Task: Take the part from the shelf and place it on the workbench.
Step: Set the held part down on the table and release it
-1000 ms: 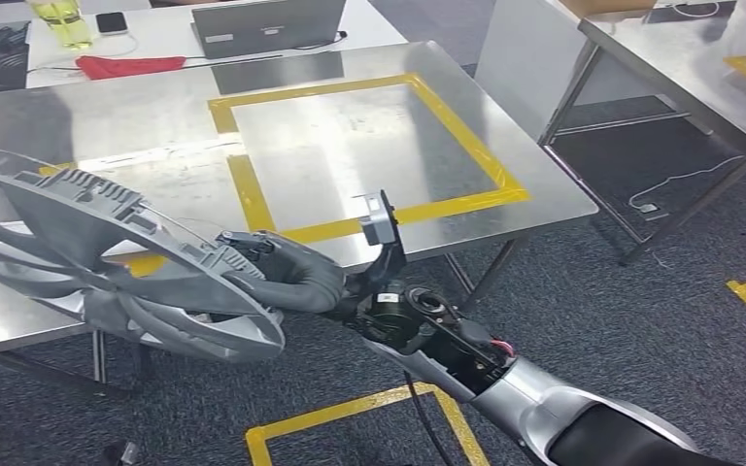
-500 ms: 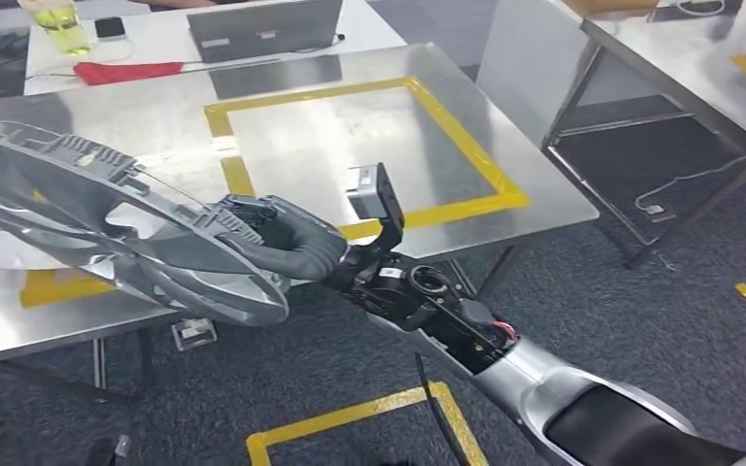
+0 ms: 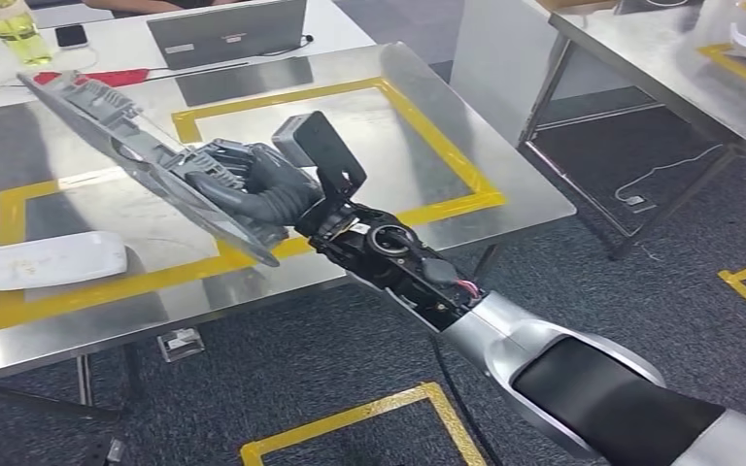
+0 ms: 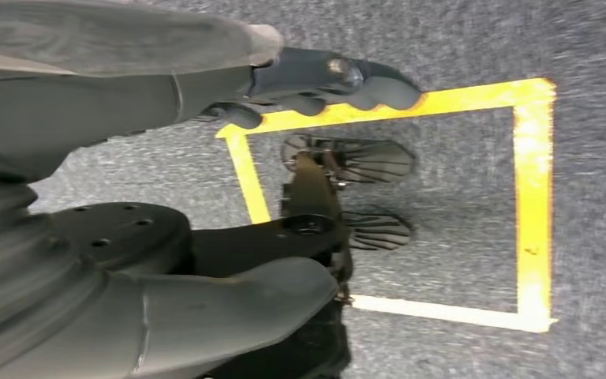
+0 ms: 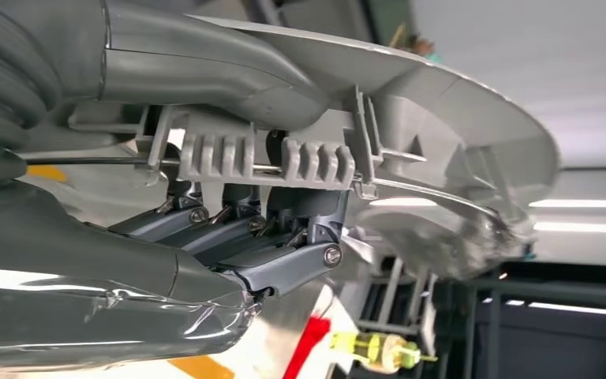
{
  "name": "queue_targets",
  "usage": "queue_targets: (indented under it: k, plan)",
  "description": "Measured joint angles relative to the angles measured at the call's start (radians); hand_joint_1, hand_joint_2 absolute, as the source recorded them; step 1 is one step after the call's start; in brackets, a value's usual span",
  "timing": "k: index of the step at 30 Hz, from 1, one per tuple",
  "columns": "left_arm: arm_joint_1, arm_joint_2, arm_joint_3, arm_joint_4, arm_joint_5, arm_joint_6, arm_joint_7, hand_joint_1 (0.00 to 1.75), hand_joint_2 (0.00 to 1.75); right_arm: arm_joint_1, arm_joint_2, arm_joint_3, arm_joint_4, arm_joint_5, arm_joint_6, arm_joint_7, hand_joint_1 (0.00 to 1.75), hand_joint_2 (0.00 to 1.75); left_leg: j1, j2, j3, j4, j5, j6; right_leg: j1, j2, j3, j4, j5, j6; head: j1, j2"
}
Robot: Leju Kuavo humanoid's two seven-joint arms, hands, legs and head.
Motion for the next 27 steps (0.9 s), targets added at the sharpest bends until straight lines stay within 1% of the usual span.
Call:
queue_targets:
  k: [2,3,4,5,7,8,9,10,11,12,13,14,15,16,18,19,20,21,22,23,24,25,26,27]
  plan:
    - [0.002,-0.003,0.0,0.0,0.002,0.0,0.0,0.0,1.75,-0.032,0.011,0.0,0.041,0.021,-0.04,-0.002,1.75,1.75,0.0,-0.003,-0.001,0.001,0.001,0.014,0.001,-0.001,-0.003,0.004,-0.003,0.007,0.006,0.0]
    - [0.002,-0.004,-0.001,0.0,0.003,0.0,0.0,0.0,1.75,-0.048,0.017,0.001,0.063,0.038,-0.073,-0.001,1.75,1.75,0.001,-0.003,0.0,0.0,0.001,0.019,0.0,-0.002,-0.006,0.013,-0.011,0.011,0.009,0.0]
    - [0.002,-0.005,-0.001,0.0,0.004,0.0,0.0,0.0,1.75,-0.067,0.022,0.001,0.085,0.056,-0.108,0.001,1.75,1.75,0.002,-0.003,0.001,-0.001,0.001,0.026,-0.001,-0.004,-0.016,0.04,-0.028,0.015,0.013,0.0]
    - [0.001,-0.005,-0.001,0.0,0.004,-0.001,0.0,0.0,1.75,-0.084,0.027,0.002,0.105,0.074,-0.143,0.003,1.75,1.75,0.003,-0.003,0.003,-0.003,0.002,0.031,-0.002,-0.005,-0.036,0.088,-0.055,0.019,0.017,0.0]
    - [0.0,-0.006,-0.001,0.0,0.006,-0.001,0.002,0.0,1.75,-0.106,0.037,0.005,0.14,0.104,-0.207,0.013,1.75,1.75,0.002,-0.003,0.005,-0.002,0.0,0.038,-0.003,-0.008,-0.1,0.23,-0.118,0.023,0.027,0.0]
    - [0.0,-0.006,-0.001,0.0,0.007,0.0,0.003,0.0,1.75,-0.111,0.041,0.008,0.156,0.119,-0.241,0.021,1.75,1.75,0.001,-0.004,0.006,-0.002,-0.001,0.039,-0.003,-0.008,-0.129,0.29,-0.136,0.023,0.031,0.0]
    - [0.0,-0.007,-0.001,0.0,0.008,0.0,0.005,0.0,1.75,-0.113,0.044,0.011,0.171,0.136,-0.279,0.033,1.75,1.75,-0.001,-0.005,0.008,-0.002,-0.003,0.041,-0.003,-0.008,-0.145,0.318,-0.136,0.022,0.034,0.0]
    - [0.001,-0.008,-0.002,0.0,0.009,0.001,0.006,0.0,1.75,-0.116,0.047,0.015,0.184,0.157,-0.324,0.05,1.75,1.75,-0.002,-0.006,0.011,-0.002,-0.004,0.041,-0.002,-0.008,-0.141,0.305,-0.116,0.018,0.038,0.0]
    - [0.001,-0.01,-0.003,0.0,0.01,0.002,0.007,0.0,1.75,-0.12,0.051,0.019,0.197,0.18,-0.374,0.07,1.75,1.75,-0.004,-0.009,0.016,-0.002,-0.007,0.042,-0.001,-0.008,-0.12,0.252,-0.078,0.012,0.043,0.0]
    - [0.001,-0.011,-0.004,0.0,0.01,0.002,0.008,0.0,1.75,-0.127,0.056,0.024,0.209,0.205,-0.427,0.095,1.75,1.75,-0.005,-0.01,0.02,-0.002,-0.01,0.041,0.001,-0.008,-0.089,0.178,-0.037,0.005,0.048,0.0]
    - [0.0,-0.014,-0.006,0.0,0.01,0.002,0.007,0.0,1.75,-0.137,0.06,0.03,0.222,0.231,-0.478,0.121,1.75,1.75,-0.008,-0.011,0.022,-0.002,-0.012,0.039,0.005,-0.008,-0.059,0.111,-0.007,-0.002,0.049,0.0]
    - [0.0,-0.015,-0.009,0.0,0.01,0.002,0.007,0.0,1.75,-0.148,0.065,0.035,0.234,0.252,-0.522,0.146,1.75,1.75,-0.009,-0.011,0.022,-0.003,-0.013,0.036,0.008,-0.008,-0.037,0.061,0.011,-0.008,0.049,0.0]
    - [-0.001,-0.016,-0.012,0.0,0.01,0.002,0.006,0.0,1.75,-0.157,0.068,0.04,0.246,0.273,-0.562,0.17,1.75,1.75,-0.009,-0.011,0.02,-0.003,-0.013,0.033,0.012,-0.008,-0.026,0.033,0.015,-0.011,0.049,0.0]
    - [-0.001,-0.016,-0.014,0.0,0.01,0.002,0.005,0.0,1.75,-0.163,0.071,0.044,0.258,0.292,-0.595,0.19,1.75,1.75,-0.009,-0.01,0.018,-0.005,-0.011,0.03,0.014,-0.008,-0.022,0.025,0.011,-0.013,0.048,0.0]
    - [0.0,-0.016,-0.017,0.0,0.01,0.001,0.004,0.0,1.75,-0.168,0.075,0.051,0.28,0.334,-0.659,0.231,1.75,1.75,-0.008,-0.007,0.014,-0.003,-0.015,0.021,0.01,-0.008,-0.015,0.007,0.008,-0.017,0.051,0.0]
    - [0.0,-0.016,-0.018,0.0,0.01,0.001,0.003,0.0,1.75,-0.172,0.077,0.056,0.293,0.361,-0.693,0.257,1.75,1.75,-0.008,-0.005,0.006,0.014,-0.027,0.016,0.007,-0.008,-0.012,0.0,0.008,-0.019,0.048,0.0]
    - [0.0,-0.017,-0.02,0.0,0.01,0.001,0.002,0.0,1.75,-0.178,0.079,0.062,0.307,0.388,-0.726,0.287,1.75,1.75,-0.008,-0.003,-0.013,0.053,-0.049,0.011,0.003,-0.008,-0.008,-0.006,0.01,-0.021,0.041,0.0]
    - [-0.001,-0.017,-0.021,0.0,0.011,0.001,0.002,0.0,1.75,-0.183,0.08,0.068,0.321,0.417,-0.758,0.319,1.75,1.75,-0.006,-0.002,-0.043,0.113,-0.078,0.006,0.001,-0.008,-0.007,-0.008,0.01,-0.022,0.033,0.0]
    - [-0.001,-0.017,-0.023,0.0,0.012,0.001,0.001,0.0,1.75,-0.186,0.08,0.073,0.335,0.442,-0.787,0.348,1.75,1.75,-0.005,-0.001,-0.08,0.186,-0.109,0.003,0.001,-0.008,-0.006,-0.008,0.01,-0.024,0.025,0.0]
    - [0.0,-0.017,-0.024,0.0,0.013,0.001,0.001,0.0,1.75,-0.186,0.08,0.077,0.347,0.461,-0.806,0.371,1.75,1.75,-0.004,-0.001,-0.115,0.252,-0.129,0.0,0.001,-0.008,-0.006,-0.008,0.009,-0.025,0.018,0.0]
    - [0.002,-0.017,-0.025,0.0,0.013,0.001,0.001,0.0,1.75,-0.183,0.079,0.08,0.358,0.475,-0.819,0.387,1.75,1.75,-0.003,-0.001,-0.138,0.289,-0.132,-0.003,0.001,-0.007,-0.004,-0.007,0.008,-0.025,0.014,0.0]
    - [0.003,-0.016,-0.026,0.0,0.014,0.001,0.001,0.0,1.75,-0.18,0.078,0.082,0.369,0.484,-0.826,0.397,1.75,1.75,-0.002,-0.001,-0.143,0.285,-0.114,-0.004,0.001,-0.006,-0.004,-0.007,0.007,-0.025,0.01,0.0]
    - [0.003,-0.016,-0.027,0.0,0.014,0.001,0.0,0.0,1.75,-0.18,0.077,0.085,0.377,0.489,-0.828,0.402,1.75,1.75,0.0,-0.001,-0.127,0.239,-0.078,-0.004,0.001,-0.004,-0.002,-0.005,0.006,-0.024,0.008,0.0]
    - [0.002,-0.016,-0.029,0.0,0.014,0.001,0.0,0.0,1.75,-0.181,0.076,0.087,0.384,0.491,-0.829,0.404,1.75,1.75,0.001,0.0,-0.097,0.165,-0.034,-0.003,0.001,-0.003,-0.001,-0.003,0.003,-0.022,0.006,0.0]
